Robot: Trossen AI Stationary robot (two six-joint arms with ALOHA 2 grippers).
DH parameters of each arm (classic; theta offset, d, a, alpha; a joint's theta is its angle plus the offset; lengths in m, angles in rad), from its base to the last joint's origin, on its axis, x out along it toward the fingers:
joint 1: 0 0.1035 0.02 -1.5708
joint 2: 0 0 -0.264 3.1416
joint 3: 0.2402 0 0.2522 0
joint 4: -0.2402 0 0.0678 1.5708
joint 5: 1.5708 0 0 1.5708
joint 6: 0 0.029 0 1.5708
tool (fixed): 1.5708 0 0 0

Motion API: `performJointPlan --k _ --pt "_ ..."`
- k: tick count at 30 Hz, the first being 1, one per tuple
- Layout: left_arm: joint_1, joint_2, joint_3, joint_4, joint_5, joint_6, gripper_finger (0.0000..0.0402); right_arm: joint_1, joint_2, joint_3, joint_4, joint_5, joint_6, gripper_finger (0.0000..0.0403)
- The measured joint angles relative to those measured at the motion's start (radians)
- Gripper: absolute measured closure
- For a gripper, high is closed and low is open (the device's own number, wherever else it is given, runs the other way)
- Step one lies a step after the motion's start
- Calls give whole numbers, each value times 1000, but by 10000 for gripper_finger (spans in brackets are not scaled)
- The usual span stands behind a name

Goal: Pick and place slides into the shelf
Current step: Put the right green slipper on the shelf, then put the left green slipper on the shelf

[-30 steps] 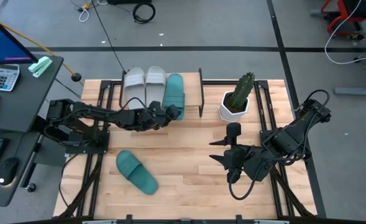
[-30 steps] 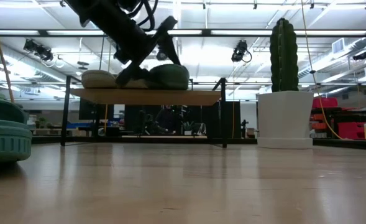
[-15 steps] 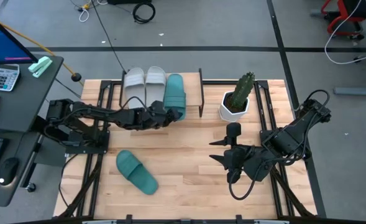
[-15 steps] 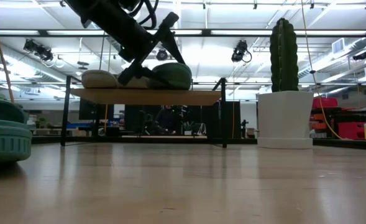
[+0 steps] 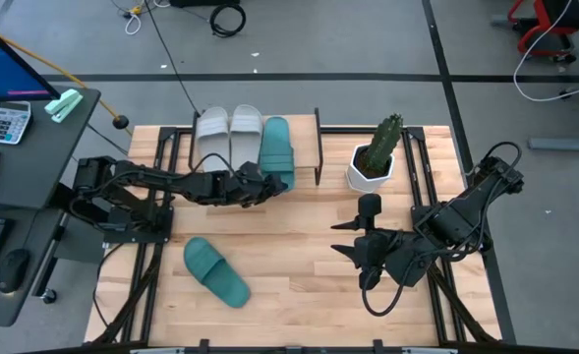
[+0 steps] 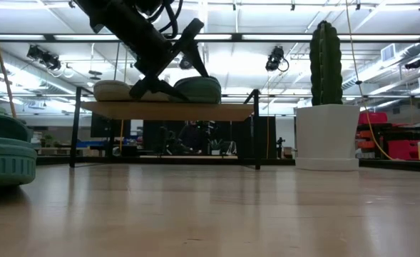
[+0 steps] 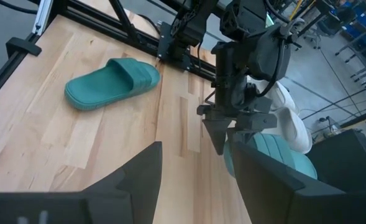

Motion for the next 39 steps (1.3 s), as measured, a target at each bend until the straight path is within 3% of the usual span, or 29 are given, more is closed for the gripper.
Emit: performJointPlan --k 19,30,39 --pt "-19 -69 -1 -20 -92 30 134 0 0 0 -1 -4 18 202" --pt "-72 -140 -1 -233 -159 34 143 0 0 0 -5 -22 43 202" --pt "-194 -153 1 -226 -159 42 143 0 -1 -7 8 -121 162 202"
